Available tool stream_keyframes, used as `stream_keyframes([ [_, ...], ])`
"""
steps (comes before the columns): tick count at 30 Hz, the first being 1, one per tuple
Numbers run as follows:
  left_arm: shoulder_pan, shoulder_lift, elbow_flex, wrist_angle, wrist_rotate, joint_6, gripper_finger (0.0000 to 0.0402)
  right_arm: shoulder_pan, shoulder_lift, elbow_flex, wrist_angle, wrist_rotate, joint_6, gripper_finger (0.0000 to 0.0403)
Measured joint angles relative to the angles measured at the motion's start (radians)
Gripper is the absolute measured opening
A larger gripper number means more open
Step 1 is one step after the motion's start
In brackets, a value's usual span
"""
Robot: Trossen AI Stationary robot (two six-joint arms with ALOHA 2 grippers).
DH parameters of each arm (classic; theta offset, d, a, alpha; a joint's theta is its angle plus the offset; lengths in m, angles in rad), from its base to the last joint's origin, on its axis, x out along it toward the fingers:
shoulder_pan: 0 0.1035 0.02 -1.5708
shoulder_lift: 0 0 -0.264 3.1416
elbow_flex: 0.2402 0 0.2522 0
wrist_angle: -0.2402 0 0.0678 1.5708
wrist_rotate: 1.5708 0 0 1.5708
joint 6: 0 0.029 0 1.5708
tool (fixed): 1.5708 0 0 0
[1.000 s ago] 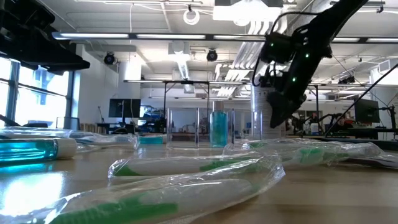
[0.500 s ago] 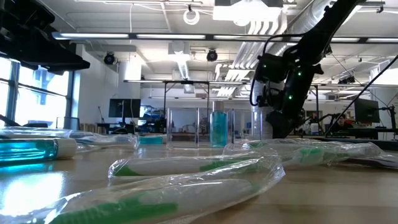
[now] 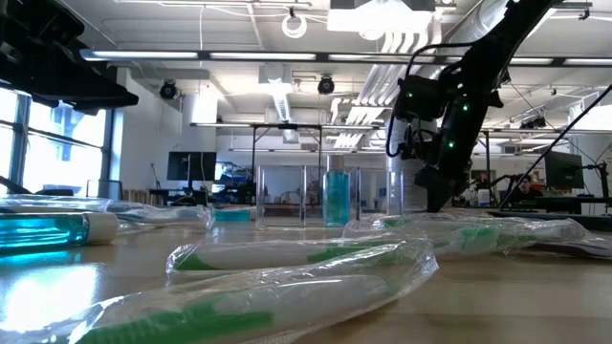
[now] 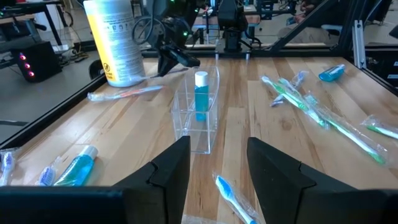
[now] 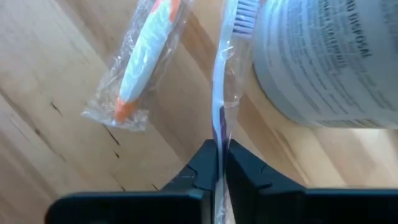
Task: Pick & Place toothbrushing station
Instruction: Put the violet toothbrush into the transparent organizer
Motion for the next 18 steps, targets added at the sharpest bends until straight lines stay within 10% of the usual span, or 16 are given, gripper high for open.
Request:
stream_keyframes([
  [12,0.0,0.0,0.0,0.0,0.0,0.0,0.0155,0.266,-0.252,0.001,-0.058,0.058,0.156,0.0007],
  [18,0.0,0.0,0.0,0.0,0.0,-0.007,0.0155,0.453,-0.353,-0.047,0.259,0.162,0.08,0.0007],
])
